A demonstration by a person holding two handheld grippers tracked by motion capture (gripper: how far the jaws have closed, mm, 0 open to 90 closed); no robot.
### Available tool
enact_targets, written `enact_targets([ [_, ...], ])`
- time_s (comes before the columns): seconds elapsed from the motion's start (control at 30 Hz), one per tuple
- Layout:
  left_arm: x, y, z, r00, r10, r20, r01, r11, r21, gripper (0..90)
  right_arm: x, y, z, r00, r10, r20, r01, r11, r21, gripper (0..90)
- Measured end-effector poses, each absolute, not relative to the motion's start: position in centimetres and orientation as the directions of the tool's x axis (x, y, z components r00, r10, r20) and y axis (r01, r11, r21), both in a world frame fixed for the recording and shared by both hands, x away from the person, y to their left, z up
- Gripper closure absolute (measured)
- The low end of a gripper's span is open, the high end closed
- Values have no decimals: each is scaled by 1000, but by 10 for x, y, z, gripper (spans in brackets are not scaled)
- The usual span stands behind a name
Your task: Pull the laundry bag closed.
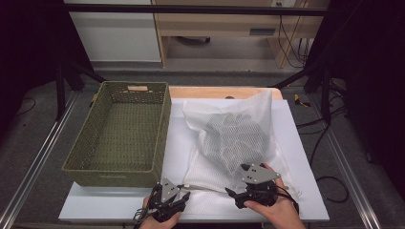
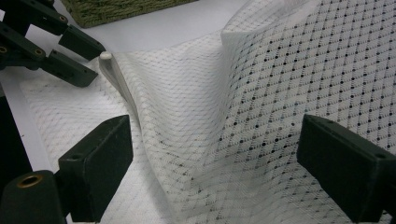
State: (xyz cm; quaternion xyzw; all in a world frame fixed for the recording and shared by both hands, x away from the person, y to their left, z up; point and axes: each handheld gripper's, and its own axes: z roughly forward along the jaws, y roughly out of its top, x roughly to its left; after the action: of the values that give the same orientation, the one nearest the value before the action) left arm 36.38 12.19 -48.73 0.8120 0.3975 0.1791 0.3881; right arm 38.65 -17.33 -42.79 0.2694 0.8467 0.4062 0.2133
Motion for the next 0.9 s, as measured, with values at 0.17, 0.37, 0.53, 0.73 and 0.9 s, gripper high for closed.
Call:
enact_targets([
  [0.17,362,122,-489,605,796,-7,497,-371,784,629,386,-174,-427,-762,631,-143,284,524,803,110],
  [0.37,360,120,-490,605,796,9,485,-378,788,738,386,-173,-428,-765,627,-146,280,528,801,110],
  [0.53,358,118,-491,602,799,17,475,-374,797,793,387,-172,-428,-766,625,-147,278,529,801,110],
  [0.73,357,118,-492,587,809,-8,483,-342,806,845,386,-171,-428,-768,624,-144,280,530,801,107],
  [0.9,357,120,-486,577,816,-19,472,-315,823,865,383,-164,-424,-768,630,-120,296,514,805,126],
])
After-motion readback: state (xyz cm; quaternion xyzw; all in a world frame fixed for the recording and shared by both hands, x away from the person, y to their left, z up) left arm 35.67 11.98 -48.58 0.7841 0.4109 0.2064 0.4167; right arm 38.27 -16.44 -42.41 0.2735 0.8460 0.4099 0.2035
